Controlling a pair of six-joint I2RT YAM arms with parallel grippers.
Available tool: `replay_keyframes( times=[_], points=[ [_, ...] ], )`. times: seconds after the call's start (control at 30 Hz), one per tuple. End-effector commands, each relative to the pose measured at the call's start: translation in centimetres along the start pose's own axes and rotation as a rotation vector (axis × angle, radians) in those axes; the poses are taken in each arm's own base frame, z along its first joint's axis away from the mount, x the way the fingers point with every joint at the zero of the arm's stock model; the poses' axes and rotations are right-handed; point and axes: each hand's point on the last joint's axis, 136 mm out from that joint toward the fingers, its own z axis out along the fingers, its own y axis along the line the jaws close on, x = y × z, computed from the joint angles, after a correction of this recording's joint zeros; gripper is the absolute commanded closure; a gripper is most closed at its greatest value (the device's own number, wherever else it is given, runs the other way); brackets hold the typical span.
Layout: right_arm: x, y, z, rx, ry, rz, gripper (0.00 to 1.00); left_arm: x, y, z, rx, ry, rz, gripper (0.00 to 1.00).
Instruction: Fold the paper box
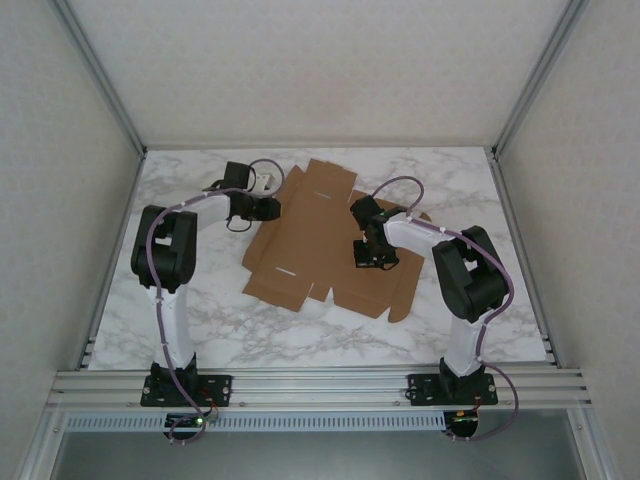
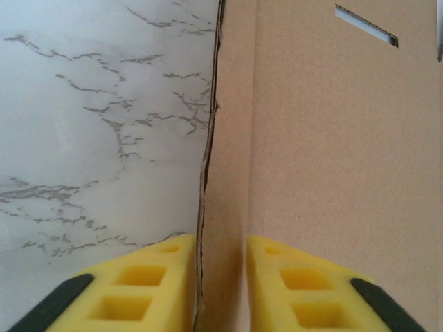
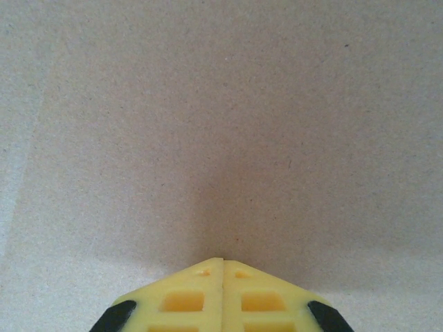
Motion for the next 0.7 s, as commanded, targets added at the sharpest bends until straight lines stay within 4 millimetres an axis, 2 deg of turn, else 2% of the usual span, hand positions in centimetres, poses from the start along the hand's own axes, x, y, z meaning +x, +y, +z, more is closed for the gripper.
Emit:
replay_keyframes(
  times=[0.0, 0.13, 0.3, 0.4, 0.53, 0.67],
  points=[
    [0.6, 0.7, 0.8, -0.018, 0.039, -0.018, 0.94, 0.6, 0.5, 0.5, -0.035, 0.012, 0.0, 0.87],
    [0.2, 0.7, -0.5, -0.025, -0.002, -0.012, 0.9, -1.0, -0.2, -0.9, -0.095, -0.039, 0.043, 1.0],
    [-1.5, 0.4, -4.2, -0.038, -0.114, 0.029, 0.77, -4.4, -0.6, -5.1, -0.224, -0.154, 0.065, 1.0],
    [-2.5, 0.6, -5.3, -0.102, -0.151, 0.08, 0.71, -5.6, -1.3, -7.0, -0.254, -0.199, 0.081, 1.0],
    [-3.7, 2.3, -5.4, -0.27, -0.129, 0.152, 0.7, -5.7, -2.0, -7.8, -0.27, -0.207, 0.091, 1.0],
    [-5.5, 4.3, -5.6, -0.363, -0.128, 0.179, 0.74, -5.4, -2.7, -7.8, -0.276, -0.204, 0.114, 1.0]
  ],
)
